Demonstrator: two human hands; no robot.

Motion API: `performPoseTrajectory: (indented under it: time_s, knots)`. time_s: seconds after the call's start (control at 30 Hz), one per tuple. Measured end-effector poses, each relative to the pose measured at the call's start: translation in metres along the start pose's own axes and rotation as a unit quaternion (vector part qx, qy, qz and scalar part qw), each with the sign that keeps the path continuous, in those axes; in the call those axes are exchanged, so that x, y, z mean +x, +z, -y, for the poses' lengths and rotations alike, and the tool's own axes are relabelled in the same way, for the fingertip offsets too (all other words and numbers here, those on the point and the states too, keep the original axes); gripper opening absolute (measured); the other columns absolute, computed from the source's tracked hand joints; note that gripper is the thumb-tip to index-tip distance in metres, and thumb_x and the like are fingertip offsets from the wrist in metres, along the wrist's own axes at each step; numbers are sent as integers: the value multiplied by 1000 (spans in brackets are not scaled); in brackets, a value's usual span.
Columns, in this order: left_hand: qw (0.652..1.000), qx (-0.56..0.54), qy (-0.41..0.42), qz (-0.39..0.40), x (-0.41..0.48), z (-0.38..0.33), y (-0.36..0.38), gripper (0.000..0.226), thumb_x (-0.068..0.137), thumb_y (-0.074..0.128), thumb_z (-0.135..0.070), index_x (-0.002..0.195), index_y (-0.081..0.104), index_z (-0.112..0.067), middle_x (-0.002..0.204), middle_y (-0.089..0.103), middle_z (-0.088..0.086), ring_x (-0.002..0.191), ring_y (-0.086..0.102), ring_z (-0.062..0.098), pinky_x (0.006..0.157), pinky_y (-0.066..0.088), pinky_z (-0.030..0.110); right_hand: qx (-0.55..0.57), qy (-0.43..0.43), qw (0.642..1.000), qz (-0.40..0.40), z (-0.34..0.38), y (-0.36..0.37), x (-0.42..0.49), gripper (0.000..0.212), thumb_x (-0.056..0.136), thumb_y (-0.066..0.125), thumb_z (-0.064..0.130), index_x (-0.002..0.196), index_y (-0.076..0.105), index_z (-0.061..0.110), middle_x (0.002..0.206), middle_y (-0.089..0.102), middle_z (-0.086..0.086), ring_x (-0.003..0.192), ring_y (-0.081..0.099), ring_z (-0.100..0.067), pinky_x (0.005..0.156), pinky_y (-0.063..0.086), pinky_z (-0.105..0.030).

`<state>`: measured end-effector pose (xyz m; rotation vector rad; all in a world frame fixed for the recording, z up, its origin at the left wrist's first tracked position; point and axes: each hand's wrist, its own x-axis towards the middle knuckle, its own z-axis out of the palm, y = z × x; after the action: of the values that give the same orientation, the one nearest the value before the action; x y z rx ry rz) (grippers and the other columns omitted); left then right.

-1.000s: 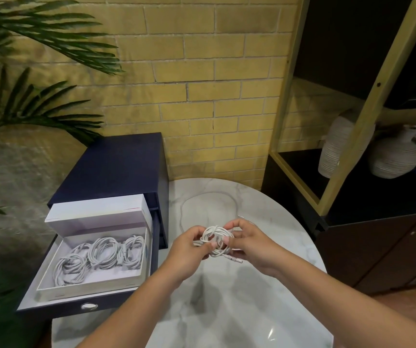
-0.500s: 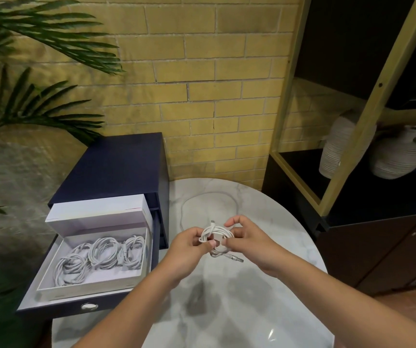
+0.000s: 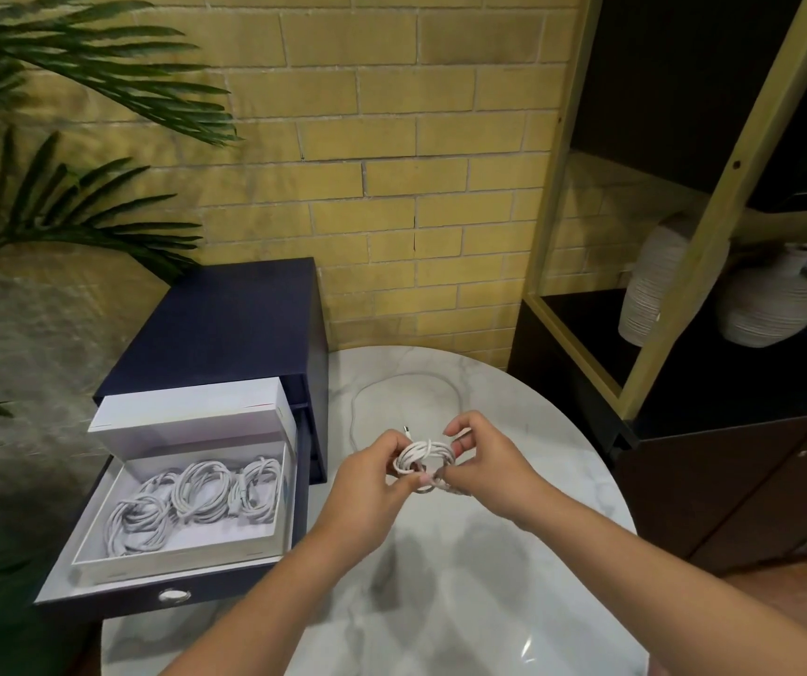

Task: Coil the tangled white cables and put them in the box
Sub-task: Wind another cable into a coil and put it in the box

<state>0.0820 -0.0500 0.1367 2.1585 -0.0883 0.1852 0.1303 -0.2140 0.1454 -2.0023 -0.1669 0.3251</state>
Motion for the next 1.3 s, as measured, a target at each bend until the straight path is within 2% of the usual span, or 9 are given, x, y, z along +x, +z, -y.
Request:
performPoseTrajectory:
  time_s: [0.17, 0.33, 0.6, 0.67, 0.8, 0.93, 1.07, 1.2, 1.3]
  knots:
    - [991, 117, 72, 9, 1, -2, -3, 11, 88, 64, -18, 95, 57, -21, 83, 60, -13, 79, 50, 5, 68, 40, 21, 6, 41, 995, 86, 4, -9, 0, 30, 78, 63, -2, 104, 54, 12, 90, 57, -3, 67, 54, -18, 63, 46, -30]
    - [970, 225, 84, 33, 0, -2, 1, 17, 95, 52, -19, 112, 54, -21, 104, 61, -6, 99, 49, 16, 78, 37, 25, -225, -21, 967, 121, 11, -15, 1, 29, 71, 67, 6, 85, 50, 24, 90, 54, 4, 76, 50, -16, 62, 42, -28]
    - [960, 268, 83, 18, -2, 4, 8, 24, 94, 46, -8, 113, 51, -22, 106, 47, -4, 96, 47, 16, 76, 40, 25, -370, -59, 920, 120, 15, -6, -2, 25, 85, 65, 26, 99, 46, 19, 95, 58, -5, 79, 52, -22, 58, 40, -29]
    - [954, 282, 102, 19, -3, 3, 9, 31, 89, 42, 1, 112, 49, -19, 108, 49, -4, 100, 45, 15, 76, 34, 20, -360, -53, 921, 138, 13, -4, -2, 26, 88, 62, 27, 105, 45, 18, 94, 60, -4, 78, 55, -22, 60, 43, -29]
    - [942, 311, 128, 11, -4, 3, 6, 41, 85, 39, 5, 115, 47, -21, 106, 51, -4, 98, 42, 15, 80, 33, 20, -196, 49, 956, 213, 7, -8, 0, 33, 84, 59, 10, 110, 43, 22, 90, 67, -4, 78, 68, -19, 71, 51, -34]
    - [938, 329, 105, 12, -4, 5, 2, 30, 92, 42, -4, 116, 49, -19, 107, 54, 0, 101, 48, 21, 83, 35, 25, -262, -3, 946, 191, 9, -15, -2, 29, 88, 56, 7, 111, 46, 22, 86, 67, 4, 73, 59, -8, 61, 42, -18]
    - [930, 354, 96, 25, -2, 2, -1, 28, 94, 41, -9, 119, 47, -20, 108, 54, 1, 101, 50, 23, 83, 36, 28, -301, -45, 936, 180, 5, -16, -3, 29, 88, 59, 10, 111, 48, 25, 94, 70, 4, 80, 58, -10, 68, 45, -23]
    - [925, 357, 128, 30, 2, 2, -6, 41, 88, 42, 1, 122, 47, -22, 108, 51, 1, 99, 48, 21, 79, 36, 27, -122, 57, 956, 260, 2, -22, -3, 37, 88, 52, 2, 118, 45, 23, 85, 65, 5, 79, 54, -13, 68, 45, -23]
    - [945, 307, 106, 45, 2, 5, -7, 31, 94, 45, -7, 119, 50, -23, 106, 53, -1, 96, 49, 18, 72, 34, 24, -152, 39, 959, 235, -2, -27, -3, 37, 89, 50, 3, 117, 46, 26, 83, 67, 9, 79, 56, -11, 71, 47, -25]
